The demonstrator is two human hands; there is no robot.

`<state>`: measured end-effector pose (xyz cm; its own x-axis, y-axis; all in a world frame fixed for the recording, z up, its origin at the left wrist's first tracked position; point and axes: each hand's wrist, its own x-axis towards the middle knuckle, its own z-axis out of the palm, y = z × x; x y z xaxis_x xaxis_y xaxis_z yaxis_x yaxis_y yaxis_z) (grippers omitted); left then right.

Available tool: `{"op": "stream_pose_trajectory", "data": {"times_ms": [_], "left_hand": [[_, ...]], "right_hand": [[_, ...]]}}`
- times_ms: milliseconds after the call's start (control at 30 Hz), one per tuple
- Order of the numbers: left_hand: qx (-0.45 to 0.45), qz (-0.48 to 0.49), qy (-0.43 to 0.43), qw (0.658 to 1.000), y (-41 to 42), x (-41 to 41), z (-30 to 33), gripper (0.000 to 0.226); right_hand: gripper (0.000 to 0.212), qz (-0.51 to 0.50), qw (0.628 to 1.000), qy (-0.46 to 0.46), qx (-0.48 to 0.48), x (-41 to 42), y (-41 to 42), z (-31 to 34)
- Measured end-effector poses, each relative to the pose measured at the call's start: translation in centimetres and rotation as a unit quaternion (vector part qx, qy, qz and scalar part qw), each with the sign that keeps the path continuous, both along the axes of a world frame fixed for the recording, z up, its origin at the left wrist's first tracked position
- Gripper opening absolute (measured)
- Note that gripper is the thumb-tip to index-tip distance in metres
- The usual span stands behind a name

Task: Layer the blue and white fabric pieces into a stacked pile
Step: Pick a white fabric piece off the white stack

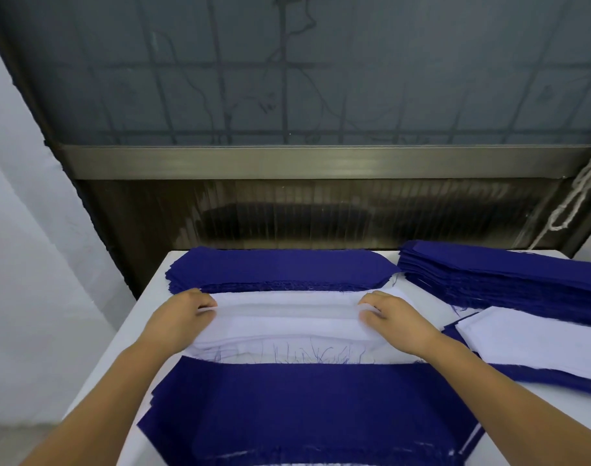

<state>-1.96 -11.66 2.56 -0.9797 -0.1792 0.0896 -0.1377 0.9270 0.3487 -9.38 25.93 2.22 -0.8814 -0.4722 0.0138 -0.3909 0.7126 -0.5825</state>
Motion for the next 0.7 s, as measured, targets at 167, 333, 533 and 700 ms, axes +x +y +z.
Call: {"op": "stream_pose_trajectory", "data": {"times_ms": [167,333,533,700], "left_hand": [[-0.009,-0.056,0.005,0.998,0.8,3.4,1.9,0.017],[0.114,-0.167,-0.152,0.968,1.0,8.0,4.2,0.011],[0.146,-0.18,-0.178,0.956,3.2,8.1,4.5,0.012],[0.17,-0.092,0.073,0.978,3.5,7.7,4.8,0.021]], "right_hand": [[0.016,0.008,1.0,-0.014,-0.014,3.0,2.0,1.8],[0.03,0.079,0.98,-0.179,0.048,7.6,6.9,3.3],[0.026,0.034,0.981,-0.183,0.045,8.9,7.5,4.0],[0.014,-0.043,0.993,0.099,-0.04,9.0,6.8,4.6]]}}
